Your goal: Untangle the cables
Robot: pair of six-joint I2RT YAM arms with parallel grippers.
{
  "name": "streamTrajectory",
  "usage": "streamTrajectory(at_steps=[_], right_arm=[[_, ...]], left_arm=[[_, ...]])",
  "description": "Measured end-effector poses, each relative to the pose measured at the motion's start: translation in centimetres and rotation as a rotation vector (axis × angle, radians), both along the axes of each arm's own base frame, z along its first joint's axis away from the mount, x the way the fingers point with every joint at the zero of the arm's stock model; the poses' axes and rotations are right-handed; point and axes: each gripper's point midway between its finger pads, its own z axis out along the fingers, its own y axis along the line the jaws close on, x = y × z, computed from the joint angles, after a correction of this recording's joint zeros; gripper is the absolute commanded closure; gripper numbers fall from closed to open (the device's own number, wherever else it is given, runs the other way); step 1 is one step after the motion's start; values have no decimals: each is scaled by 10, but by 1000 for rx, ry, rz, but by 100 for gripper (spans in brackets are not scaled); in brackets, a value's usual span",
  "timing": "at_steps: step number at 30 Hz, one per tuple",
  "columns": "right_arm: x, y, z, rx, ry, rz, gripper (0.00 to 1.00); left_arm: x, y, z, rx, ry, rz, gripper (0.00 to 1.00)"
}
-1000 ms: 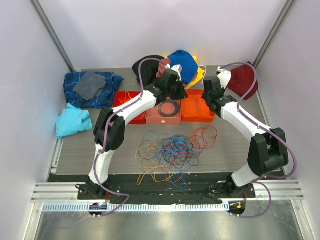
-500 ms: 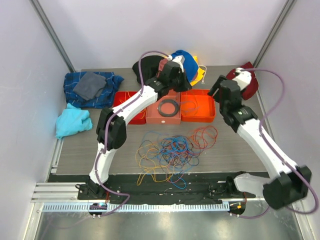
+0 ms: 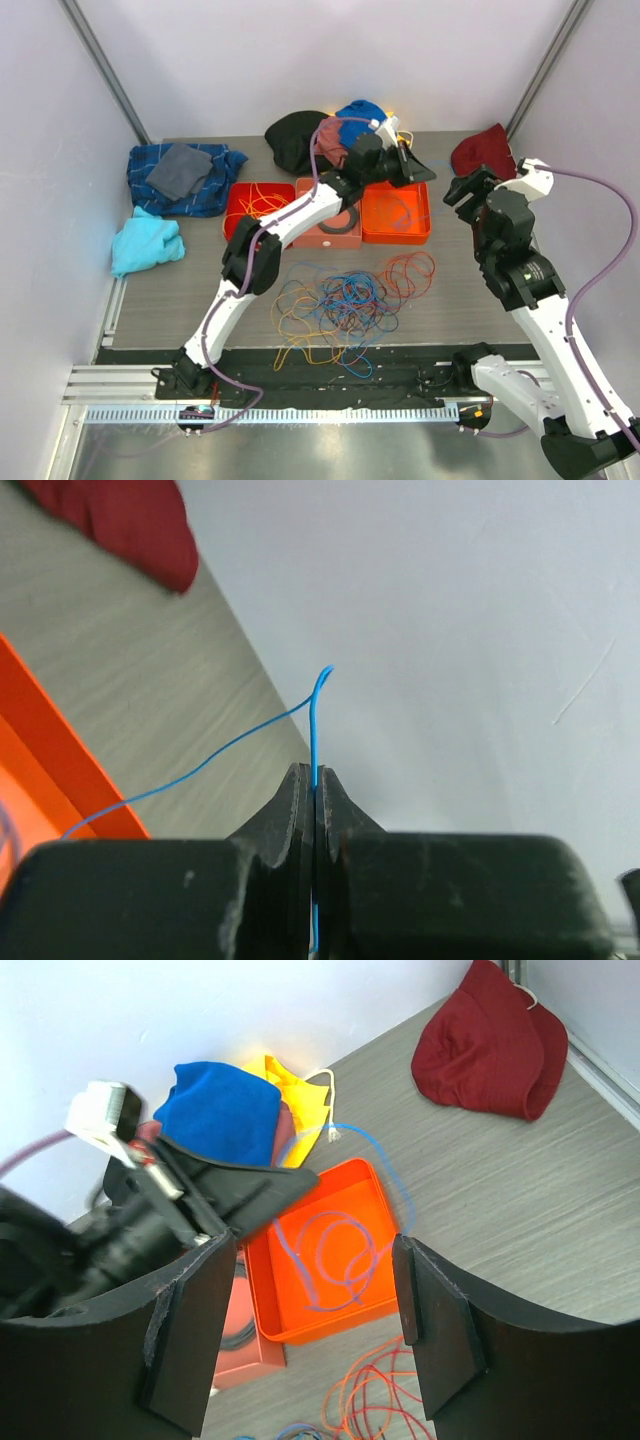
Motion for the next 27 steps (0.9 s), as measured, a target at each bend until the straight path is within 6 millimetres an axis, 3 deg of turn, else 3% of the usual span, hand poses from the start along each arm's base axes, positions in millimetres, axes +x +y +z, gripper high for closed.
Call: streamTrajectory(at_steps=[3,6,10,14,17,21,22,23,25,27], right_arm=[[-6,-2,0,-1,5,0,28],[-10,-3,-1,-2,9,1,28],[-12,-4,0,-1,7,3,28],[-12,-3,-3,-3,13,4,28],[-12,-3,-6,-5,20,6,28],[-11,-3,-10,-8,28,7,28],[-11,-3,-11,-9,32,7,28],[-11,-3,-13,-10,35,7,29],[-11,-2,-16,-12,42,8,28],[-10,-2,-19,-14,49,10,29]], left_arm=[[-9,-9,-26,15,60,-21,100],[-6,-3,-51,75,94,7,100],[19,23,-81,190,110,107,100],[45,62,-113,367,107,229,99],[59,90,-120,482,98,300,90],[67,104,-116,565,45,345,82],[66,106,-117,584,33,348,78],[66,107,-119,600,27,350,67],[62,110,-125,646,12,346,54],[58,110,-128,682,-9,338,30]])
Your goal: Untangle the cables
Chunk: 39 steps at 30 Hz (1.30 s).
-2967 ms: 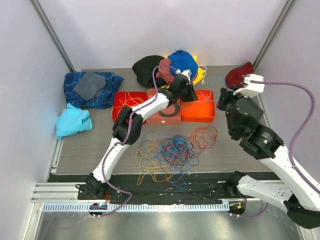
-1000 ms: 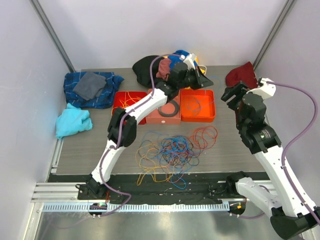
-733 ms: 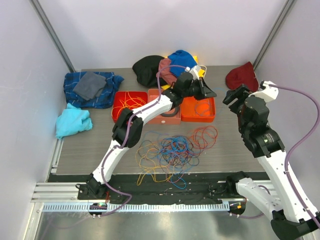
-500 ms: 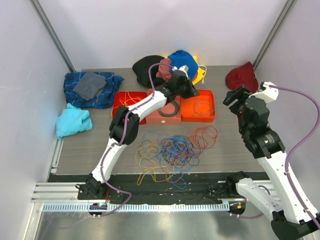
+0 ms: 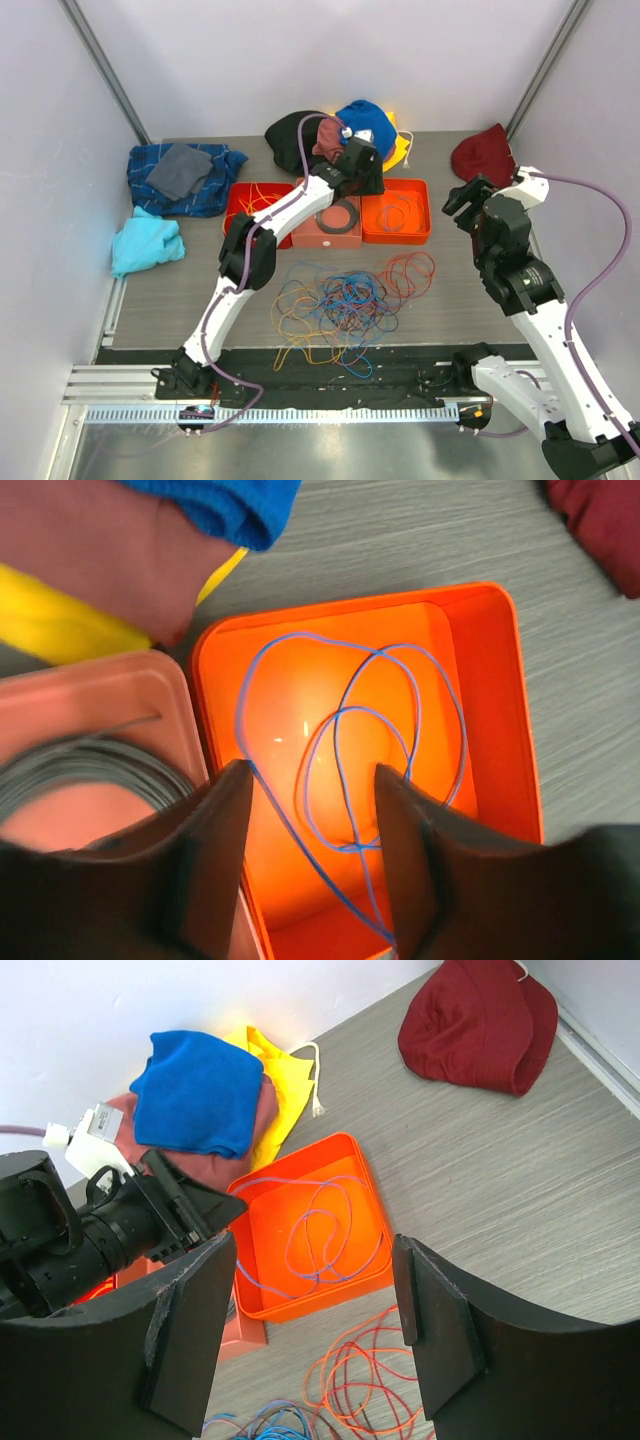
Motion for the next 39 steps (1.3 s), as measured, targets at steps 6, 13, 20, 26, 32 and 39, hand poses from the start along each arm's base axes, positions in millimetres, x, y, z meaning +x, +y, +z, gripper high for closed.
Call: streamTrajectory(at_steps=[6,13,20,26,32,39], right_arm=[[2,2,-8,-6,21,5,29],[3,4,-15,-4,33,14,29],[3,5,-26,-10,55,18,29],[2,8,-38,-17,80,38,32],[6,30,-60,3,123,152,36],[-4,90,-124,6,282,401,37]], left_arm=[[-12,-4,5,128,-74,-40,0],[-26,-1,36,228,-165,-51,0],[-21,23,88,404,-326,5,0],[-30,52,119,484,-380,96,0],[-117,131,94,531,-276,111,0],[-201,196,104,363,-271,185,0]])
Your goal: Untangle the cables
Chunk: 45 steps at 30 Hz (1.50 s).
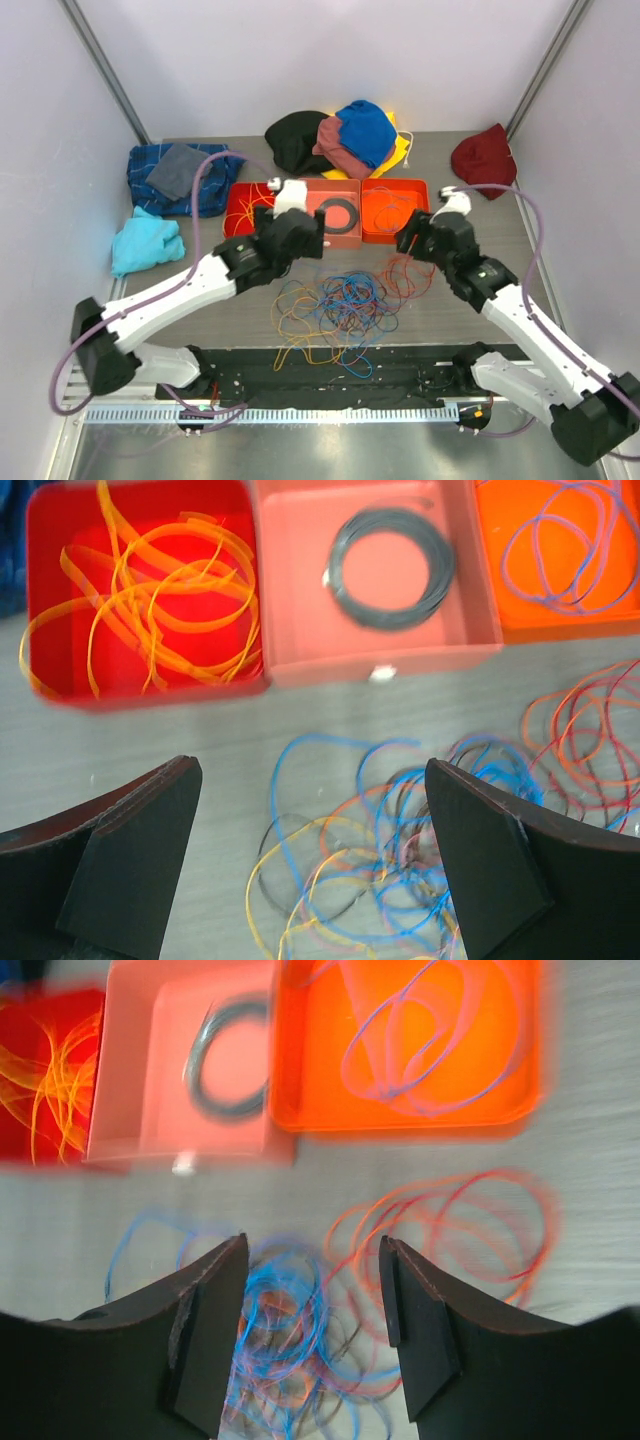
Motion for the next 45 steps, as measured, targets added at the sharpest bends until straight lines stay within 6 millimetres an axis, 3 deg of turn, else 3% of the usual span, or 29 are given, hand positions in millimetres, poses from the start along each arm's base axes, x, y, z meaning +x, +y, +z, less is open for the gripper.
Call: streamTrajectory(at_steps=[4,7,8,11,18,21,27,28,31,32,34,36,39,41,45], right_arm=[[-33,67,-25,-58,56,230,38],[-56,102,-48,-113,113,354,39],[-60,106,-57,-130,134,367,39],[-63,104,-75,-155,186,360,41],[-70,98,-92,-167,230,355,46],[-72,105,-97,-161,244,369,47],[-80,115,-126,-205,322,406,53],[-81,115,-132,-215,337,409,56],[-82,115,-143,-239,365,410,80],[-82,114,-144,-238,369,405,96],[-80,113,-141,-239,356,393,99],[-76,111,-127,-233,329,368,99],[-65,114,-76,-194,226,340,99],[-54,120,-15,-135,103,328,99],[-44,116,135,19,-172,296,99]], left_arm=[[-23,28,-17,-80,22,57,0],[-36,42,-30,-121,43,84,0],[-39,45,-32,-131,48,86,0],[-45,47,-37,-158,63,85,0],[-58,53,-56,-185,99,79,0],[-60,52,-60,-192,111,77,0],[-59,48,-58,-213,109,71,0],[-59,48,-59,-213,109,71,0],[-61,50,-62,-210,112,72,0],[-61,51,-63,-209,113,72,0],[-62,52,-64,-209,113,72,0],[-62,52,-64,-210,113,72,0],[-62,52,-62,-214,109,72,0],[-62,52,-61,-219,106,71,0],[-61,50,-57,-235,94,68,0]])
